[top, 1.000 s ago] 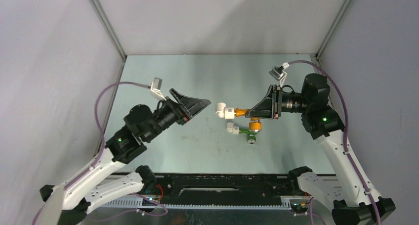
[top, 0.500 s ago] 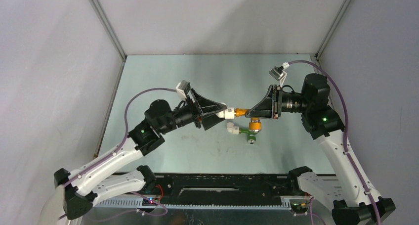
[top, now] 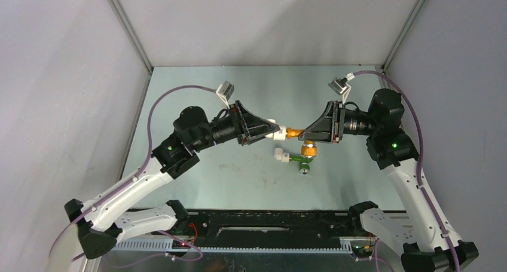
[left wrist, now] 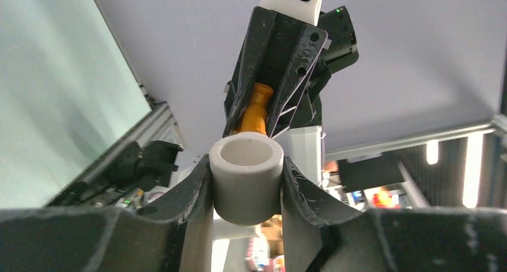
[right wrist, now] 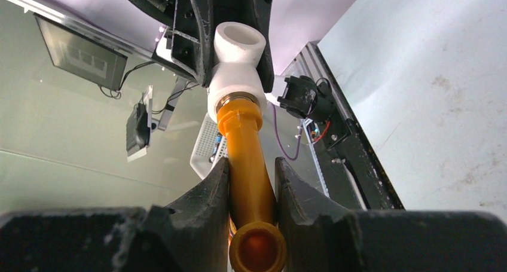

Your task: Install the water faucets

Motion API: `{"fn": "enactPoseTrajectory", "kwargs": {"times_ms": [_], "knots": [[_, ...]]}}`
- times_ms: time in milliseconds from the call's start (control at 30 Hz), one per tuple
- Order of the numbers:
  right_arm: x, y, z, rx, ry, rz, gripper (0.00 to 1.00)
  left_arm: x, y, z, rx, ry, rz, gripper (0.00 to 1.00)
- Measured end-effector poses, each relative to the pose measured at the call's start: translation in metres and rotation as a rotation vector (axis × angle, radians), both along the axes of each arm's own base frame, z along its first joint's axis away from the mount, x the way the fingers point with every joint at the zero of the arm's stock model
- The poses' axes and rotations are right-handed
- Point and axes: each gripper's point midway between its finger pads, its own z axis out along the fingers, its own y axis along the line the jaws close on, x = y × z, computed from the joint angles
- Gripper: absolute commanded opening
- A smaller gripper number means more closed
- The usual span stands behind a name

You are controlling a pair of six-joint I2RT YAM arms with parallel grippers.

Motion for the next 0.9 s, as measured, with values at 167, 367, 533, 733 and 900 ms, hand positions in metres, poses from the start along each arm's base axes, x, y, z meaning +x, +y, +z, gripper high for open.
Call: {"fn": "enactPoseTrajectory", "kwargs": {"times_ms": [167,367,533,733,900], "knots": [[-0.003,0.001,0.005,0.014,-0.043,0.016,0.0,-0.007,0.004,0.009,0.101,-0.21,-0.02,0.0],[-0.005,0.003,0.01,0.028,-0.064,0.035,0.0,-0.016,0.007,0.017,0.236,-0.57,-0.063,0.0],[-0.011,0.003,0.013,0.036,-0.061,0.065,0.0,-0.028,0.005,0.021,0.366,-1.022,-0.1,0.0],[-0.017,0.002,0.015,0.041,-0.048,0.1,0.0,-0.042,0.005,0.023,0.544,-1.613,-0.091,0.0],[-0.021,0.002,0.018,0.046,-0.059,0.121,0.0,-0.048,0.005,0.024,0.702,-1.972,-0.05,0.0]]}}
